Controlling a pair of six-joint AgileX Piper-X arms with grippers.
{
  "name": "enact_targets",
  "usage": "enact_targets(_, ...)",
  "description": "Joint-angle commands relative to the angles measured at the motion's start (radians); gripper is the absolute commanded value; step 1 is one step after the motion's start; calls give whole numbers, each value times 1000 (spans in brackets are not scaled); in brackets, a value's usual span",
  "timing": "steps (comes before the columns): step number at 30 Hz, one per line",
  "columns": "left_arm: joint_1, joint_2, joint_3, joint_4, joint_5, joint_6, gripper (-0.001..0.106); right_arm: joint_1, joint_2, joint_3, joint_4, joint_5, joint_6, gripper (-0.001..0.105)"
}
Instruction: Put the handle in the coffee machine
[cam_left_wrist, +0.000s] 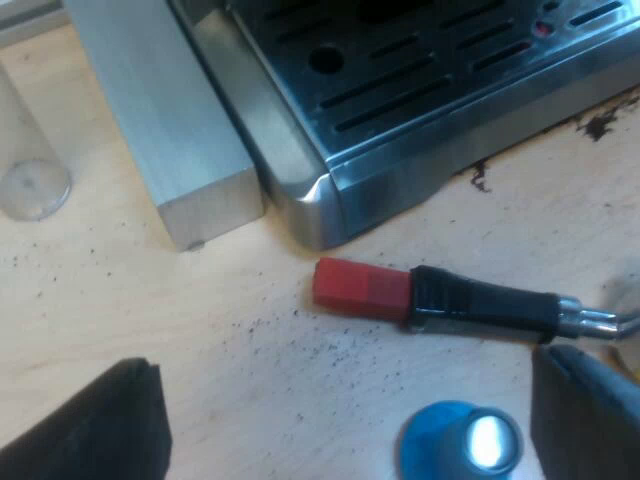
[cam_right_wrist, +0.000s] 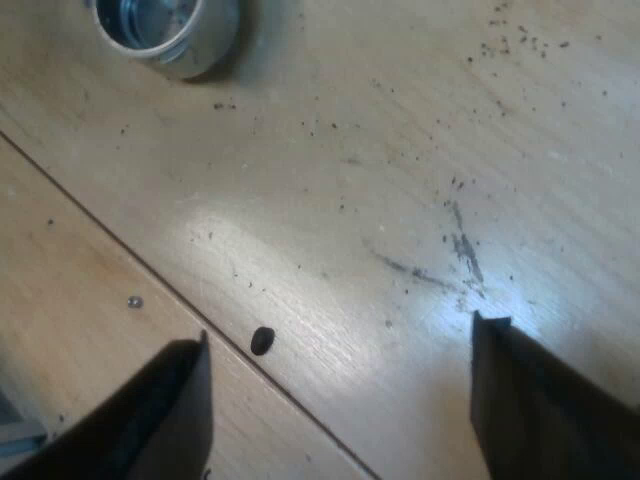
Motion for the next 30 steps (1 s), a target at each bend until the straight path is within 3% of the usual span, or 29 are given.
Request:
enact_targets(1, 0, 0, -9, -3, 42, 3, 76, 91, 1, -13, -73, 50, 39, 69)
enact_targets(3, 0, 0, -9, -3, 44, 3, 76, 153, 14, -13, -116, 92, 72, 72)
enact_targets(9, 0, 0, -12, 5, 49, 6, 76, 306, 85, -13, -243, 211, 268, 73)
enact_targets(17, 0, 0, -11, 113, 86, 113, 76, 398, 211, -19, -380, 248, 668, 73)
enact_targets(24, -6, 0, -15, 130, 174, 169, 76, 410, 320, -96, -380, 248, 847, 73)
enact_targets(30, -80, 38, -32, 169, 252, 230, 76, 410, 419, -180, -380, 255, 1017, 73)
